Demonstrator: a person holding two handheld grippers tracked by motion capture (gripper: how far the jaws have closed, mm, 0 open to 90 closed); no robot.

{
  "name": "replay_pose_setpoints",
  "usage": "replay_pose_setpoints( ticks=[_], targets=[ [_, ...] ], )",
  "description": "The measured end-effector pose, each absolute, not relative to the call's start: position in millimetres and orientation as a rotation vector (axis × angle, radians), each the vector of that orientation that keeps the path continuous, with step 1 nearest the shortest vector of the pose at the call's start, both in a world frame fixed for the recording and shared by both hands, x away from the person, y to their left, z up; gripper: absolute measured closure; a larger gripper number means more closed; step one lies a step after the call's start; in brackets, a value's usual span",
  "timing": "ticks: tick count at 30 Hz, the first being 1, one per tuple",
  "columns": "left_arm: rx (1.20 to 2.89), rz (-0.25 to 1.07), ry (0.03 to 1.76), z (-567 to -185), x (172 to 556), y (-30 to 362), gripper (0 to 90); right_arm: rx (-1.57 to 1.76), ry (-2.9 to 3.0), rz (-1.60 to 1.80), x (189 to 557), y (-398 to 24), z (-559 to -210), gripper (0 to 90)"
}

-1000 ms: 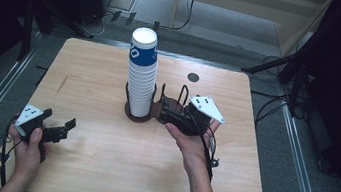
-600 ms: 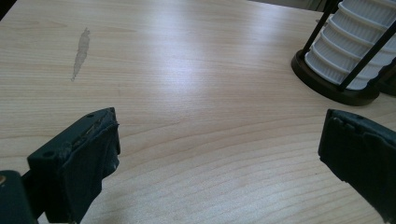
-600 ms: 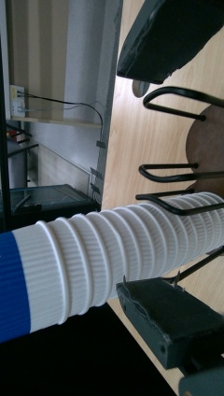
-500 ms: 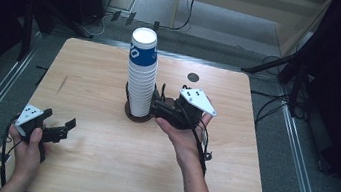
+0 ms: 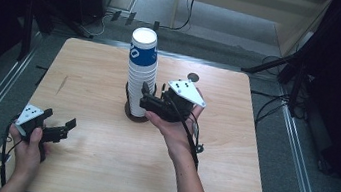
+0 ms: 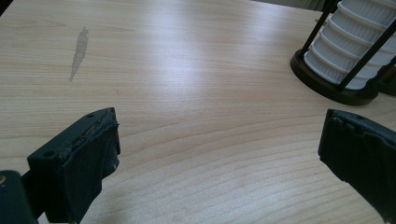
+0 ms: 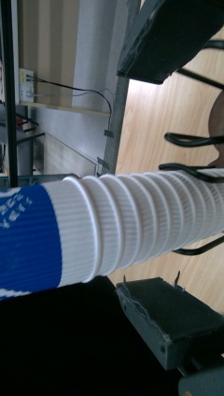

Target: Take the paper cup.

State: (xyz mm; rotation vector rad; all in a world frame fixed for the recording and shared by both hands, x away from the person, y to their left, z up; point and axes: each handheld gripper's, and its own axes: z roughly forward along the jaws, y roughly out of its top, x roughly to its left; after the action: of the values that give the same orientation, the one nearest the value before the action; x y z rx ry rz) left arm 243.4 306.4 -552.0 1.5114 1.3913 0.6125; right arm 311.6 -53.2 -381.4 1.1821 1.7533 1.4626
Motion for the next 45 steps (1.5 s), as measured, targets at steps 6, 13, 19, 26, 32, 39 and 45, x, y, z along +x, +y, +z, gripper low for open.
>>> replay_pose_setpoints(
  ticks=[6, 13, 19, 26, 32, 39, 45],
  targets=[
    [1.512, 0.608, 1.394, -552, 244, 307, 0.0, 1.163, 1.763, 1.473, 316, -39, -375, 0.3],
    [1.514, 0.606, 1.393, -552, 244, 307, 0.0, 1.151, 1.765, 1.48, 324, -23, -367, 0.3],
    [1.512, 0.602, 1.394, -552, 244, 307, 0.0, 1.144, 1.765, 1.471, 332, -14, -361, 0.3],
    [1.517, 0.598, 1.397, -552, 246, 307, 0.0, 1.141, 1.76, 1.467, 343, -3, -353, 0.4],
    [1.517, 0.596, 1.398, -552, 245, 307, 0.0, 1.152, 1.755, 1.443, 353, 7, -352, 2.6],
    [1.517, 0.588, 1.398, -552, 246, 307, 0.0, 1.164, 1.754, 1.414, 364, 13, -356, 10.1],
    [1.515, 0.586, 1.397, -552, 246, 307, 0.0, 1.172, 1.731, 1.404, 368, 17, -361, 16.3]
  ],
)
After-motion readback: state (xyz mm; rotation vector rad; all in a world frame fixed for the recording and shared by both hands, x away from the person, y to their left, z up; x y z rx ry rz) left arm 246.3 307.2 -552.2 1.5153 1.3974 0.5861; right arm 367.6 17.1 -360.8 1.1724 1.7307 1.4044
